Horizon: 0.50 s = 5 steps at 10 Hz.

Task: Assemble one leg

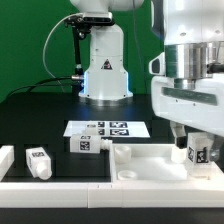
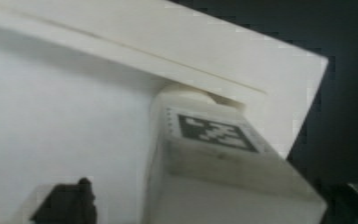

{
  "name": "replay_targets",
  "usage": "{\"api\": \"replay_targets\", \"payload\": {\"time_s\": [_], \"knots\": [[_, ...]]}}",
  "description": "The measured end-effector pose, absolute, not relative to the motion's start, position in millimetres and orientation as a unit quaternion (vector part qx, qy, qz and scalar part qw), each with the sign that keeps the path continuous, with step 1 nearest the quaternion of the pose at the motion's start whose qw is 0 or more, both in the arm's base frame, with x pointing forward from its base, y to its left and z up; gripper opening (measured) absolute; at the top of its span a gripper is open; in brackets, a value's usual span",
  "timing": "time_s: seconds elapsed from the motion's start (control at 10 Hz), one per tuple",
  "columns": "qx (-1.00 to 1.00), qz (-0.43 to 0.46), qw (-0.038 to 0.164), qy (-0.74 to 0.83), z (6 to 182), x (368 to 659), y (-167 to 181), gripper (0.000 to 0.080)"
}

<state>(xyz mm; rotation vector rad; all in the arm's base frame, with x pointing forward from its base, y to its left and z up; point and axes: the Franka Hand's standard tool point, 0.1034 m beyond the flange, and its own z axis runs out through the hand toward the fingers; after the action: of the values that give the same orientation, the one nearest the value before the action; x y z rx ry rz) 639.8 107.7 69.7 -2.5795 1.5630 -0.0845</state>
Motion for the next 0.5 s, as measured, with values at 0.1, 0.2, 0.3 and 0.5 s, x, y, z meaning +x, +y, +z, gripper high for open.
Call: {"api": "replay_targets", "payload": {"time_s": [0.1, 0.2, 0.3, 0.5], "knots": [[-0.882, -0.028, 0.063, 0.467, 70.1, 637.6, 114.0, 0.0637], [-0.905, -0.032, 0.062, 0.419, 68.7, 635.3, 116.6, 0.0637], [-0.917, -0.034, 0.06, 0.392, 68.2, 635.4, 115.1, 0.0647], [-0.943, -0.039, 0.056, 0.326, 68.0, 635.4, 114.3, 0.0649]]}}
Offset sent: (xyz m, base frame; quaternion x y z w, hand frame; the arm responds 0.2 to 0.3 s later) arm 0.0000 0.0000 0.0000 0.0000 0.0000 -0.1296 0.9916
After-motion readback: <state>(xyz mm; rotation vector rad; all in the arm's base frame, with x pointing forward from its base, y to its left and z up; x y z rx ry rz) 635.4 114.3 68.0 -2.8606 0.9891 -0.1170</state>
